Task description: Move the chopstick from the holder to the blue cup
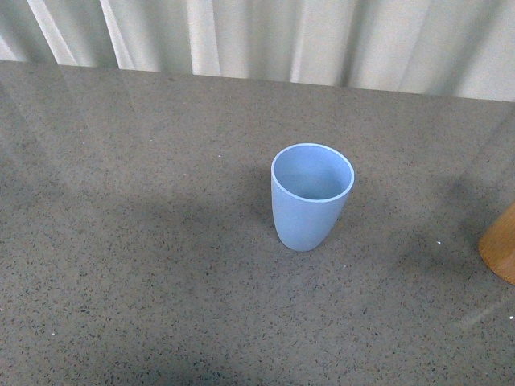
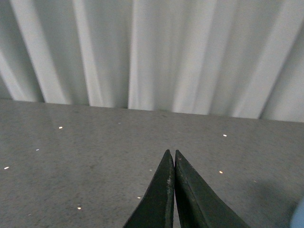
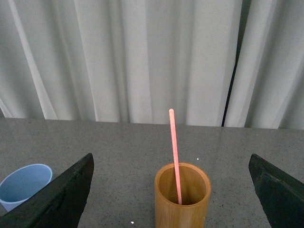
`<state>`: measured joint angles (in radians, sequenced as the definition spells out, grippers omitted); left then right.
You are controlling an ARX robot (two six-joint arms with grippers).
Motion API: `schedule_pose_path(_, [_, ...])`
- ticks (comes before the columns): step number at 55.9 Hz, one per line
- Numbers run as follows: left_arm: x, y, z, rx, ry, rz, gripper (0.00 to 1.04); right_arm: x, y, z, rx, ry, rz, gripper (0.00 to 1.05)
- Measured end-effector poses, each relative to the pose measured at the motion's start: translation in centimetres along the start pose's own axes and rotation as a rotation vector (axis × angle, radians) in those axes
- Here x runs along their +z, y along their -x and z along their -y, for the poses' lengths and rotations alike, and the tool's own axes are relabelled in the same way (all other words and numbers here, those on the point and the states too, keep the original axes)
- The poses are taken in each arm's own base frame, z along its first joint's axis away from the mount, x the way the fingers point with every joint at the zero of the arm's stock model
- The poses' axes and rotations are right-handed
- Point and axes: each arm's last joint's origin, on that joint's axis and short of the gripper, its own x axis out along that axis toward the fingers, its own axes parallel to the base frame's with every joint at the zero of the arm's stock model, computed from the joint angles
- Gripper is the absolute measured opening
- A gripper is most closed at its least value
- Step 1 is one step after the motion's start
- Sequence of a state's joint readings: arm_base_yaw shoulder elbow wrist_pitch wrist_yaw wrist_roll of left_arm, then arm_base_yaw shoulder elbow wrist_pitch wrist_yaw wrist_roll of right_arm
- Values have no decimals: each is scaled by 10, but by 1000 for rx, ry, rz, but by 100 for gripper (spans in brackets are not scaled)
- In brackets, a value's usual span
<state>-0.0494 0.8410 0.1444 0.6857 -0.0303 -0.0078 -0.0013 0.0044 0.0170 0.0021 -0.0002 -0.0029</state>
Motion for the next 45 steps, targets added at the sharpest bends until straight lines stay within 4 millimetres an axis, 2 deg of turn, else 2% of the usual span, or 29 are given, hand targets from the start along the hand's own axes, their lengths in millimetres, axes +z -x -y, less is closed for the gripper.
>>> schedule_pose_path(10, [-5, 12, -7, 21, 0, 7, 4, 0, 0, 0, 0, 0, 0, 95])
schedule_pose_path(37, [-18, 34, -7, 20, -2, 23, 4, 0, 0, 0, 2, -3, -8, 95])
schedule_pose_path(41, [-18, 36, -7, 20, -2, 21, 4, 0, -1, 3, 18, -65, -206, 95])
schedule_pose_path(45, [-17, 39, -6, 15, -2, 26, 4, 3, -11, 14, 7, -126, -399, 95])
